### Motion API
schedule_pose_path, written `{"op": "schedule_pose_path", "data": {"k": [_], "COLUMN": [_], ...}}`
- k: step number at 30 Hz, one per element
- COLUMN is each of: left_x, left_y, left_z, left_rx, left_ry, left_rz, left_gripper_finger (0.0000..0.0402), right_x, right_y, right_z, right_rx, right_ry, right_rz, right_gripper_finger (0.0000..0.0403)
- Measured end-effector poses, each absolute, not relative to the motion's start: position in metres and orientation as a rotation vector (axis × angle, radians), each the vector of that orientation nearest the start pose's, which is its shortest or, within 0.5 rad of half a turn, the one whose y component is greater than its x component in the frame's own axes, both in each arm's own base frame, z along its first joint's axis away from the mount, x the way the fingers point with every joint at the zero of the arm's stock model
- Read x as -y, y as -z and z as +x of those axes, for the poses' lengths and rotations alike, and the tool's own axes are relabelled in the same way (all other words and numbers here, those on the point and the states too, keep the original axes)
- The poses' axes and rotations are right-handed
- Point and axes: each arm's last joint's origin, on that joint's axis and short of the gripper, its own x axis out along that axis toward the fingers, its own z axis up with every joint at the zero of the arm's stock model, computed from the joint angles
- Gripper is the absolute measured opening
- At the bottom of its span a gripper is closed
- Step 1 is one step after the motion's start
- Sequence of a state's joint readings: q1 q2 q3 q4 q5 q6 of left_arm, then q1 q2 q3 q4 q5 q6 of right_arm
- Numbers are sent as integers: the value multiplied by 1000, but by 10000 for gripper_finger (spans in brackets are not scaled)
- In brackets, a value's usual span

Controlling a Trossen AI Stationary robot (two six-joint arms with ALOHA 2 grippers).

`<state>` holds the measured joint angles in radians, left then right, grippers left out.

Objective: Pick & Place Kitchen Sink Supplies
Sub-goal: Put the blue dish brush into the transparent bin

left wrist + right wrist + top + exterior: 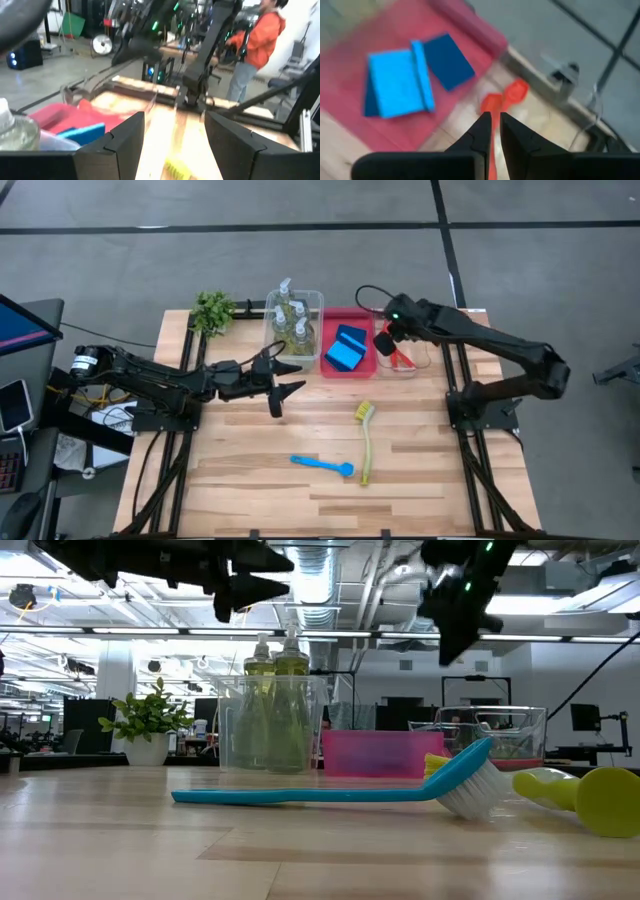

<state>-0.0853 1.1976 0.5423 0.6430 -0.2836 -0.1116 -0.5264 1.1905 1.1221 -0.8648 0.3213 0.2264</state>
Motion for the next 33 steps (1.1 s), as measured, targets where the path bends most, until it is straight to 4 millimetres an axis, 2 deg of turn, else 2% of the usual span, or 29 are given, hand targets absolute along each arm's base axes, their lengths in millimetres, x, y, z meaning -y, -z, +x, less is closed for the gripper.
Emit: {"op": "schedule_pose_path", "data": {"k": [7,14,18,23,29,33], "left_x": [14,27,40,55,68,75], "left_y": [-235,-230,-220,-193,-161,-149], "left_z": [249,250,254,263,275,280], "left_rx": [-128,-167,-204,-304,-366,-356], "left_ry": [-160,27,115,182,222,282], "left_rz": [-69,69,147,178,190,175], "left_gripper_finger": [210,210,210,210,210,210], "right_x": [83,50,35,19,3,-7], "right_y": [-348,-359,-360,-357,-346,-335], "right_z": [175,169,172,179,195,209], "right_rx": [-676,-598,-575,-556,-590,-627], "right_ry": [873,800,763,749,721,711], "right_rz": [173,96,88,101,123,123], "right_gripper_finger": [27,19,17,17,17,17]}}
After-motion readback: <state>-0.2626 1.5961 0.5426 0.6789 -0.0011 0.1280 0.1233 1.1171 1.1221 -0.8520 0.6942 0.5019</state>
